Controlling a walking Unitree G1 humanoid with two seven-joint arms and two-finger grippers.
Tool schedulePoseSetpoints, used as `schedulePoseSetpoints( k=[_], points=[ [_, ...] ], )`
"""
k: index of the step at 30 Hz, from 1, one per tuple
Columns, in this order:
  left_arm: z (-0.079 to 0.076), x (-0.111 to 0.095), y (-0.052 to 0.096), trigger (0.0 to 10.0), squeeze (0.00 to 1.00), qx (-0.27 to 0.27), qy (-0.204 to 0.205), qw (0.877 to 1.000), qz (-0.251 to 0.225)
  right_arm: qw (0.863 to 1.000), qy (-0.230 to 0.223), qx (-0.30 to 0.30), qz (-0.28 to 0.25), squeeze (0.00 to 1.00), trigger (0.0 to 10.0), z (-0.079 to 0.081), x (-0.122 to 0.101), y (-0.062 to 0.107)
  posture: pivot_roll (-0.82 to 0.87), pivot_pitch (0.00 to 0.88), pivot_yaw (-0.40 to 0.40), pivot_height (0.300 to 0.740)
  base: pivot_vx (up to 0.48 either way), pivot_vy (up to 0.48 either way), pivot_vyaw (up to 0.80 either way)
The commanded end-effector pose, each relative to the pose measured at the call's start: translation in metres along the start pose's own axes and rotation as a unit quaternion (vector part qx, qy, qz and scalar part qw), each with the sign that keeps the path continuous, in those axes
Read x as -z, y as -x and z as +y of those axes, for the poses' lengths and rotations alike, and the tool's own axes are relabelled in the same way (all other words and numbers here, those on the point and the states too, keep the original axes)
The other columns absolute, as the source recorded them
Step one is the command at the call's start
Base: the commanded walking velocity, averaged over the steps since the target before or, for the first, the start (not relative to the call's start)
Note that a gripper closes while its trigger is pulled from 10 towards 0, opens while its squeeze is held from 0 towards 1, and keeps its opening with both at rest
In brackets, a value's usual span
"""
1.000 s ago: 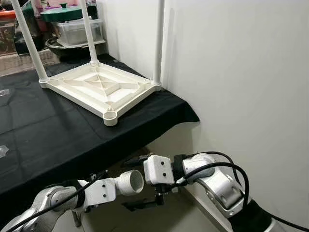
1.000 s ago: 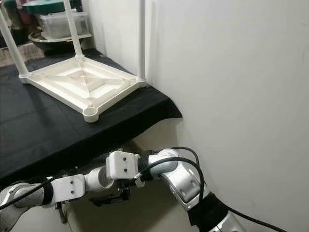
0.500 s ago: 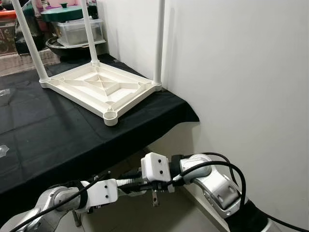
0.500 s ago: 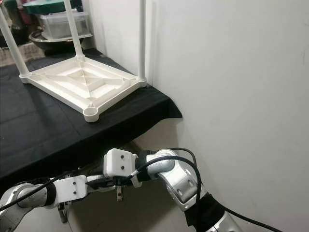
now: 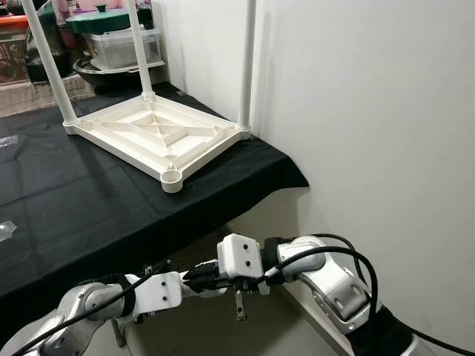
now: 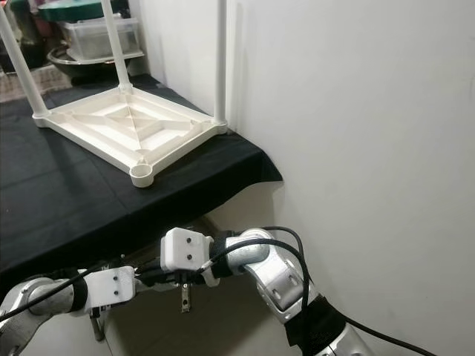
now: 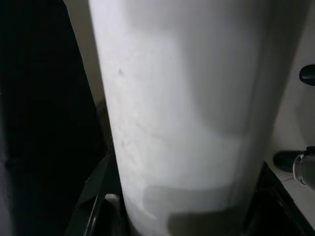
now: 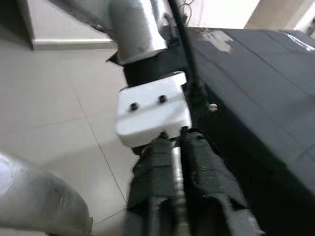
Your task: Building children table
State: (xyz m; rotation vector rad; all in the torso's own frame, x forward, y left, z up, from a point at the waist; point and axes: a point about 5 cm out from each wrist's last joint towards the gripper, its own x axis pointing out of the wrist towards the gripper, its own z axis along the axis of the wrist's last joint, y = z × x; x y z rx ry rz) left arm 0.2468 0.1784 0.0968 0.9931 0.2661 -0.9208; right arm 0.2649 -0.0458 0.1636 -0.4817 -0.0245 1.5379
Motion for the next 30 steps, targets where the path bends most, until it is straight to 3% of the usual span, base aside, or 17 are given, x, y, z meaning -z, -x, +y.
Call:
schedulePoseSetpoints(
  k=[1,20,21,23,24,30],
  points=[
    [0.003,-0.006,-0.001,10.0,0.00,-0.008,-0.008,1.000,-0.016,1.000,-0.012,0.010,-0.001,1.00,10.0,-0.005,0.000,0.003,-0.04,0.000,-0.041,0.740,0.000,0.000,0.00],
    [0.010,-0.009,0.006,10.0,0.00,0.001,-0.037,0.999,-0.023,0.998,-0.014,-0.032,0.043,1.00,10.0,0.000,0.012,0.010,-0.04,0.000,-0.061,0.740,0.000,0.000,0.00],
    [0.009,-0.009,0.005,10.0,0.00,0.000,-0.037,0.999,-0.025,0.998,-0.012,-0.035,0.051,0.63,10.0,0.001,0.014,0.011,-0.04,0.000,-0.062,0.740,0.000,0.000,0.00],
    [0.009,-0.009,0.005,10.0,0.00,0.000,-0.037,0.999,-0.025,0.998,-0.012,-0.035,0.051,0.63,10.0,0.001,0.014,0.011,-0.04,0.000,-0.062,0.740,0.000,0.000,0.00],
    [0.008,-0.010,0.005,10.0,0.00,0.000,-0.036,0.999,-0.026,0.998,-0.013,-0.038,0.056,0.00,10.0,0.001,0.015,0.012,-0.04,0.000,-0.062,0.740,0.000,0.000,0.00],
    [0.008,-0.010,0.004,10.0,0.00,0.000,-0.035,0.999,-0.029,0.998,-0.012,-0.036,0.057,0.00,10.0,0.000,0.016,0.013,-0.04,0.000,-0.062,0.740,0.000,0.000,0.00]
  ],
)
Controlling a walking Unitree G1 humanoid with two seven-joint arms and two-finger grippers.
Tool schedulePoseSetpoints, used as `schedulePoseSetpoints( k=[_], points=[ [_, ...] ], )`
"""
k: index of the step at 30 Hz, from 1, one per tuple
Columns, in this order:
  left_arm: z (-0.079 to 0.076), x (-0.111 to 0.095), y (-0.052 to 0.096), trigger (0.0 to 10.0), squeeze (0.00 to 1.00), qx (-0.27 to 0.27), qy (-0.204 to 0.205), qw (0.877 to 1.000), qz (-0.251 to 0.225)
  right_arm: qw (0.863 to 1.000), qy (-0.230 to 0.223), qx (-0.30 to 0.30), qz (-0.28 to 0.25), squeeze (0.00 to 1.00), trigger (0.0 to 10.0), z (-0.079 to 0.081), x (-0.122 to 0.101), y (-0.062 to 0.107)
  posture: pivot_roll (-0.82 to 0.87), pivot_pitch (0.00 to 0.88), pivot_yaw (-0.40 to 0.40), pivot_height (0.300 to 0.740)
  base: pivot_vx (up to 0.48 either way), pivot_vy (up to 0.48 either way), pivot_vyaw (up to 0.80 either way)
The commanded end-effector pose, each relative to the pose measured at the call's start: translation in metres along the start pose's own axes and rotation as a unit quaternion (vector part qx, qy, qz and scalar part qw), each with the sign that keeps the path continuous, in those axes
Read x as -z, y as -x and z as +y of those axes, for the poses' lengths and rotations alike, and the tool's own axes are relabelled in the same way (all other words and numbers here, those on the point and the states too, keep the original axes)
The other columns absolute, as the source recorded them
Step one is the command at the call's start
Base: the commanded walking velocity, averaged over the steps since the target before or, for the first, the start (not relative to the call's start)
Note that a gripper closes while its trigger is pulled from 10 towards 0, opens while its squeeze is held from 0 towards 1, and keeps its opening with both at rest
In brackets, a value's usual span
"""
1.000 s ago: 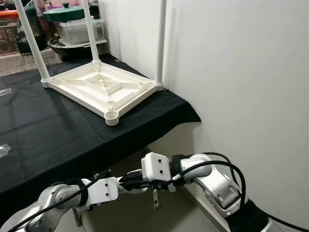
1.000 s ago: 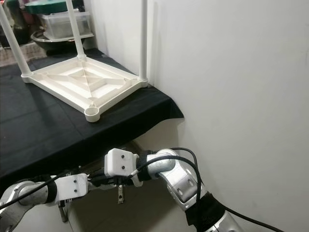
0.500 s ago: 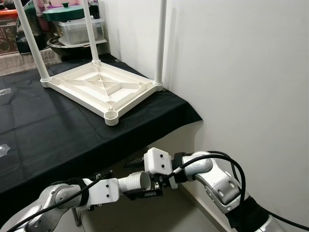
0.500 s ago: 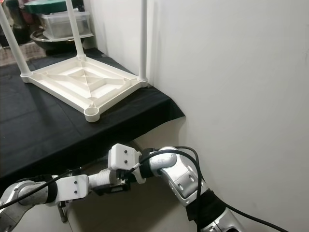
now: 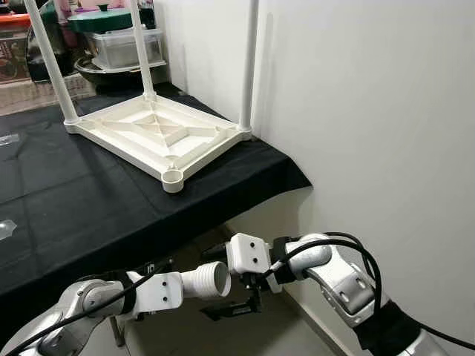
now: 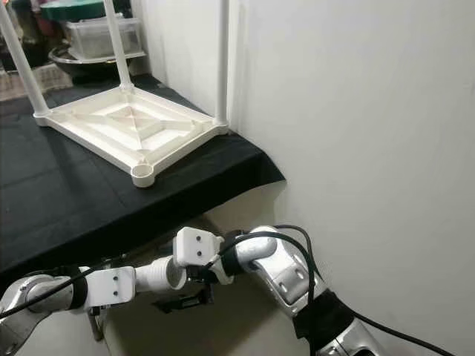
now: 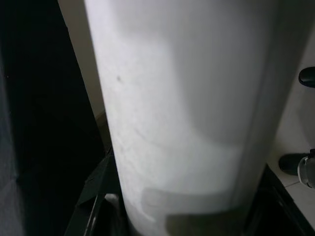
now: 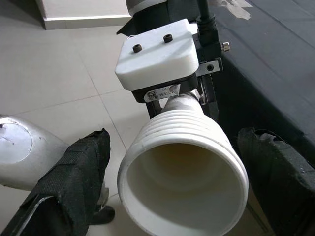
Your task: Building children table
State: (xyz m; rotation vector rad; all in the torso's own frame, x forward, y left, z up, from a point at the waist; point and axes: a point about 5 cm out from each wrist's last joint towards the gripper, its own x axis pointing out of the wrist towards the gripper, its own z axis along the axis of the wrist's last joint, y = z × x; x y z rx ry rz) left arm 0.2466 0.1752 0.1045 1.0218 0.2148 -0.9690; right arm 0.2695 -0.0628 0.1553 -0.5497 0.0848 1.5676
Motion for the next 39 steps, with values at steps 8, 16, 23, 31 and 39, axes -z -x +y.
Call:
schedulePoseSetpoints(
  k=[8,16,23,31,39],
  points=[
    [0.004,-0.001,0.001,10.0,0.00,-0.006,-0.008,1.000,-0.006,1.000,-0.005,-0.008,-0.011,0.00,0.0,0.001,-0.002,-0.003,-0.04,0.000,-0.055,0.740,0.000,0.000,0.00],
    [0.002,0.000,0.000,10.0,0.00,-0.001,-0.009,1.000,-0.005,1.000,-0.006,-0.013,-0.022,0.00,0.0,0.002,-0.003,-0.002,-0.04,0.000,-0.054,0.740,0.000,0.000,0.00],
    [0.002,-0.001,0.000,10.0,0.00,-0.001,-0.006,1.000,-0.008,1.000,-0.006,-0.017,-0.025,0.00,0.0,0.004,-0.003,-0.001,-0.04,0.000,-0.053,0.740,0.000,0.000,0.00],
    [0.009,-0.008,0.004,10.0,1.00,-0.015,0.020,0.999,-0.045,1.000,-0.001,-0.011,-0.016,0.00,2.1,0.002,-0.002,0.000,-0.04,0.000,-0.052,0.740,0.000,0.000,0.00],
    [0.023,-0.016,0.009,10.0,0.00,-0.080,0.016,0.995,-0.053,1.000,0.000,0.000,-0.006,0.00,10.0,0.001,0.003,0.001,-0.05,0.000,-0.050,0.740,0.000,0.000,0.00]
  ],
)
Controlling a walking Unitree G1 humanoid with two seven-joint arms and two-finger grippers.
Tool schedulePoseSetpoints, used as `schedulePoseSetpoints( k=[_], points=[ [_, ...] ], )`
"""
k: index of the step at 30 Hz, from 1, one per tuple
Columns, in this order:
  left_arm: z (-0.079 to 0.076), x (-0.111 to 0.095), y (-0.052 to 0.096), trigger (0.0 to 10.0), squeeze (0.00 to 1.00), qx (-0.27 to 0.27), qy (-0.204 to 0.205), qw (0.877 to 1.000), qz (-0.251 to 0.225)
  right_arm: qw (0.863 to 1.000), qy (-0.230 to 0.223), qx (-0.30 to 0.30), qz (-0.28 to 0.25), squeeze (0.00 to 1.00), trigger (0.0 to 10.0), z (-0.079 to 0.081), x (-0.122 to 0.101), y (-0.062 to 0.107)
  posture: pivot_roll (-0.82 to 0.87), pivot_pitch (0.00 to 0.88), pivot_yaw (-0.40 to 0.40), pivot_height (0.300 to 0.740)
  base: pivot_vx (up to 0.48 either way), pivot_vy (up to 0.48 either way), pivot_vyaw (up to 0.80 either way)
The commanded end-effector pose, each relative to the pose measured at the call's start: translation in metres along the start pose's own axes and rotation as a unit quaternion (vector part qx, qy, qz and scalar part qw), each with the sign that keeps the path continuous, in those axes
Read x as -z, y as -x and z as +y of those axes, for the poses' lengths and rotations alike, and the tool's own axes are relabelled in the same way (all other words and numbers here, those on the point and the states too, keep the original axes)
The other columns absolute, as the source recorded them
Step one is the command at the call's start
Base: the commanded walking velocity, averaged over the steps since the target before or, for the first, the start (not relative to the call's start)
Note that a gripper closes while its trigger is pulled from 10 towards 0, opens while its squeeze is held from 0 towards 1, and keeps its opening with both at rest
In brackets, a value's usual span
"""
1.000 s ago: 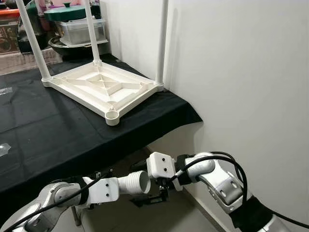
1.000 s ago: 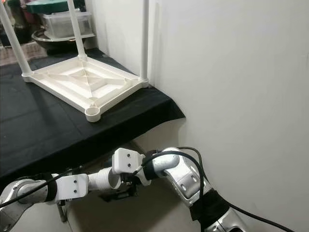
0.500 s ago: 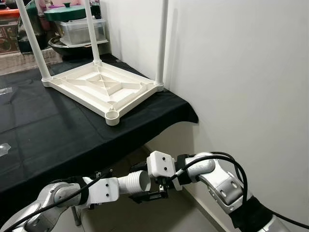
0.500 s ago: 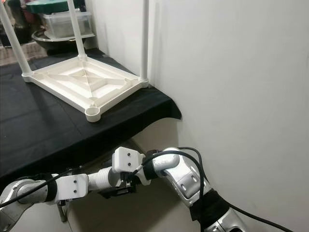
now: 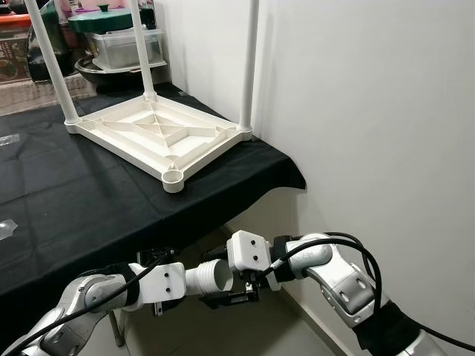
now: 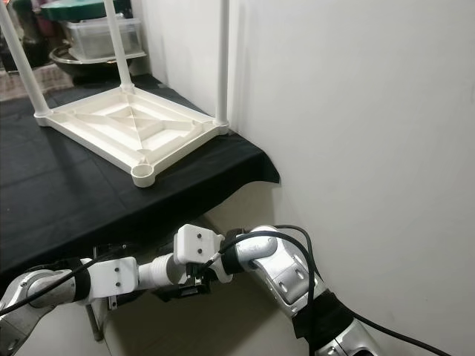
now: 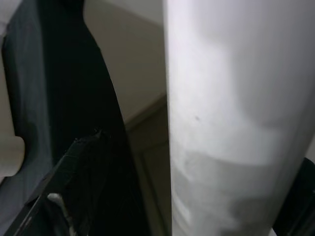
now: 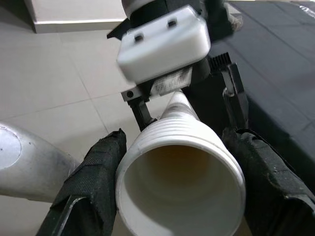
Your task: Building children table
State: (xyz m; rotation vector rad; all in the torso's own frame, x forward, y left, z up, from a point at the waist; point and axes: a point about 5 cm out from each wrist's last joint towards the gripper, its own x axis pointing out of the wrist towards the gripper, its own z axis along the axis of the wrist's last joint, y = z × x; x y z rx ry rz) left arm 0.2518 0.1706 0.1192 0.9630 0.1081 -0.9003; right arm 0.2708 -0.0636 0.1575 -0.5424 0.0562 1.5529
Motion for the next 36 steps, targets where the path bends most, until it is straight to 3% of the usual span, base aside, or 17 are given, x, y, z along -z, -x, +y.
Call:
schedulePoseSetpoints(
  k=[1,3,4,5,6,7,9,15,21,27,31,36],
  points=[
    [0.015,-0.010,0.008,10.0,0.00,-0.034,0.014,0.999,-0.031,1.000,-0.007,-0.005,0.007,0.00,10.0,0.001,0.006,0.001,-0.04,0.000,-0.051,0.740,0.000,0.000,0.00],
    [0.019,-0.013,0.012,10.0,0.00,-0.046,0.023,0.998,-0.039,1.000,-0.010,0.001,0.010,0.00,10.0,0.000,0.008,0.003,-0.04,0.000,-0.053,0.740,0.000,0.000,0.00],
    [0.023,-0.014,0.018,10.0,0.00,-0.059,0.038,0.996,-0.049,1.000,-0.014,0.006,0.011,0.00,4.2,-0.002,0.010,0.006,-0.04,0.000,-0.053,0.740,0.000,0.000,0.00],
    [0.026,-0.015,0.022,10.0,0.00,-0.069,0.051,0.995,-0.056,1.000,-0.017,0.009,0.012,0.00,3.3,-0.004,0.012,0.008,-0.04,0.000,-0.053,0.740,0.000,0.000,0.00],
    [0.026,-0.015,0.022,10.0,0.00,-0.069,0.051,0.995,-0.056,1.000,-0.017,0.009,0.012,0.00,3.3,-0.004,0.012,0.008,-0.04,0.000,-0.053,0.740,0.000,0.000,0.00],
    [0.030,-0.017,0.029,10.0,0.00,-0.088,0.077,0.991,-0.071,1.000,-0.023,0.009,0.010,0.00,0.0,-0.005,0.013,0.012,-0.04,0.000,-0.057,0.740,0.000,0.000,0.00],
    [0.034,-0.021,0.037,10.0,0.00,-0.109,0.107,0.984,-0.090,1.000,-0.028,0.007,0.011,0.00,0.0,-0.006,0.016,0.019,-0.03,0.000,-0.057,0.740,0.000,0.000,0.00],
    [0.033,-0.025,0.045,10.0,0.00,-0.122,0.132,0.978,-0.110,0.999,-0.017,-0.012,0.025,0.00,0.0,-0.006,0.019,0.029,-0.03,0.000,-0.061,0.740,0.000,0.000,0.00],
    [0.035,-0.036,0.058,10.0,0.00,-0.160,0.203,0.953,-0.158,0.998,-0.003,-0.021,0.054,0.00,0.0,-0.011,0.024,0.040,-0.02,0.000,-0.062,0.740,0.000,0.000,0.00],
    [0.024,-0.037,0.063,10.0,0.00,-0.146,0.227,0.950,-0.160,0.996,0.019,-0.043,0.078,0.00,0.0,-0.016,0.025,0.052,-0.02,0.000,-0.064,0.740,0.000,0.000,0.00],
    [0.012,-0.034,0.068,10.0,0.00,-0.103,0.232,0.956,-0.147,0.997,0.031,-0.044,0.057,0.00,0.0,-0.035,0.005,0.065,-0.02,0.000,-0.062,0.740,0.000,0.000,0.00],
    [0.010,-0.031,0.071,10.0,0.00,-0.089,0.234,0.958,-0.142,0.997,0.039,-0.050,0.052,0.00,0.0,-0.042,-0.005,0.074,-0.02,0.000,-0.063,0.740,0.000,0.000,0.00]
  ],
)
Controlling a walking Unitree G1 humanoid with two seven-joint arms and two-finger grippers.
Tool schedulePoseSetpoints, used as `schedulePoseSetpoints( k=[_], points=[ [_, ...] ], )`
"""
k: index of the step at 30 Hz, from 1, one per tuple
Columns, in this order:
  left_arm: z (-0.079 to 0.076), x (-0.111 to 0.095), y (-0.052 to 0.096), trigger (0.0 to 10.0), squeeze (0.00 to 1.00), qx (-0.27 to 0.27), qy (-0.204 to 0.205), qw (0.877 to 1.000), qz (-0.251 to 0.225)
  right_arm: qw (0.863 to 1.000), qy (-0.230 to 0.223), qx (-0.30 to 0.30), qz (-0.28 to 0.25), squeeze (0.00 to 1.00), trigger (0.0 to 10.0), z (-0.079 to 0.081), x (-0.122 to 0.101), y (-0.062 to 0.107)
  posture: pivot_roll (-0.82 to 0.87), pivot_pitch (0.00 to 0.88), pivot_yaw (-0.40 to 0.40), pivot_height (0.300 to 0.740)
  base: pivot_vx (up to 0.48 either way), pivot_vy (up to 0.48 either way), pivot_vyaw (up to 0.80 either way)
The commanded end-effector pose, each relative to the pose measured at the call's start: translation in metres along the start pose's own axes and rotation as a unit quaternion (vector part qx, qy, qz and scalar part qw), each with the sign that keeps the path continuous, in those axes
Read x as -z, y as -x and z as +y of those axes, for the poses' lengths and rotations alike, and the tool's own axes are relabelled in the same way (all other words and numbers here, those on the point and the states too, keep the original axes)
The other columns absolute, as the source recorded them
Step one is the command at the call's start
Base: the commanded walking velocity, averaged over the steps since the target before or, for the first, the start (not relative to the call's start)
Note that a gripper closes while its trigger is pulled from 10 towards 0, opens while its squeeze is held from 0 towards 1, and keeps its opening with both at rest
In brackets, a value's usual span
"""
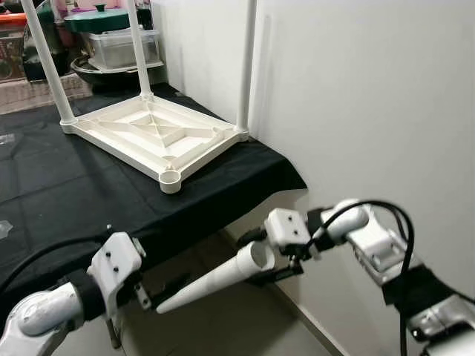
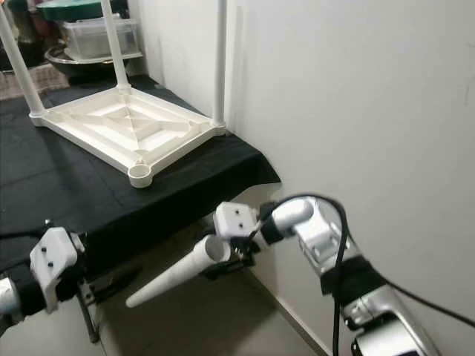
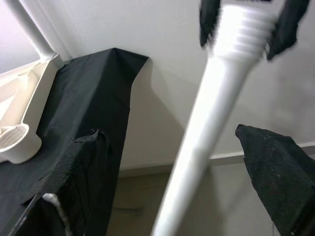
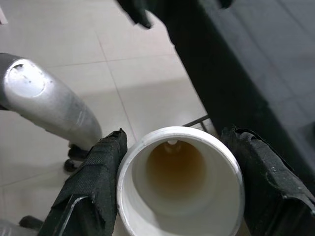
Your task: Building children table
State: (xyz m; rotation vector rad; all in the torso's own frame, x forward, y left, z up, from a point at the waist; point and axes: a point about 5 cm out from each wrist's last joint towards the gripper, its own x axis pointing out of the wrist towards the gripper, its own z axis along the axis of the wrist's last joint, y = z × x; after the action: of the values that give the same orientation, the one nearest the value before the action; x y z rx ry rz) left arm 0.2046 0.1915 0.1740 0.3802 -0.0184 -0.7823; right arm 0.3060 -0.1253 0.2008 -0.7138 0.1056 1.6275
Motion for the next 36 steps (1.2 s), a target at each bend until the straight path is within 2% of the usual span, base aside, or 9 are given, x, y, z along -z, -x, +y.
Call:
schedulePoseSetpoints(
  k=[1,7,8,9,12,16,22,30,36],
  points=[
    [0.002,-0.001,0.003,10.0,0.00,0.006,-0.002,1.000,0.007,1.000,-0.005,-0.001,-0.010,0.00,0.0,-0.002,-0.002,0.006,-0.02,0.000,-0.063,0.740,0.000,0.000,0.00],
    [0.011,-0.007,0.004,10.0,0.00,-0.042,0.035,0.998,-0.020,1.000,0.001,0.022,-0.010,0.00,0.0,-0.011,-0.004,0.020,-0.03,0.000,-0.068,0.740,0.000,0.000,0.00],
    [0.013,-0.012,0.002,10.0,0.00,-0.073,0.077,0.993,-0.053,0.999,-0.006,0.032,-0.013,0.00,0.0,-0.012,-0.003,0.028,-0.03,0.000,-0.066,0.740,0.000,0.000,0.00],
    [0.013,-0.012,0.002,10.0,0.00,-0.073,0.077,0.993,-0.053,0.999,-0.006,0.032,-0.013,0.00,0.0,-0.012,-0.003,0.028,-0.03,0.000,-0.066,0.740,0.000,0.000,0.00],
    [0.012,-0.017,0.001,10.0,0.00,-0.120,0.150,0.976,-0.104,0.999,-0.017,0.040,-0.021,0.00,0.0,-0.011,-0.005,0.052,-0.04,0.000,-0.063,0.740,0.000,0.000,0.00],
    [0.015,-0.015,0.004,10.0,0.00,-0.134,0.173,0.969,-0.118,0.996,-0.035,0.046,-0.067,0.00,0.0,-0.015,-0.017,0.067,-0.05,0.000,-0.063,0.740,0.000,0.000,0.00],
    [0.017,-0.029,-0.001,10.0,0.00,-0.124,0.193,0.961,-0.154,0.984,-0.070,0.090,-0.134,0.00,0.0,-0.030,-0.019,0.076,-0.04,0.000,-0.059,0.740,0.000,0.000,0.00],
    [0.011,-0.043,-0.002,10.0,0.00,-0.113,0.260,0.936,-0.207,0.959,-0.132,0.127,-0.218,0.00,0.0,-0.038,-0.010,0.079,-0.02,0.000,-0.062,0.740,0.000,0.000,0.00],
    [0.009,-0.044,-0.002,10.0,0.00,-0.109,0.266,0.935,-0.209,0.954,-0.147,0.130,-0.226,0.00,0.0,-0.038,-0.006,0.080,-0.01,0.000,-0.063,0.740,0.000,0.000,0.00]
  ],
)
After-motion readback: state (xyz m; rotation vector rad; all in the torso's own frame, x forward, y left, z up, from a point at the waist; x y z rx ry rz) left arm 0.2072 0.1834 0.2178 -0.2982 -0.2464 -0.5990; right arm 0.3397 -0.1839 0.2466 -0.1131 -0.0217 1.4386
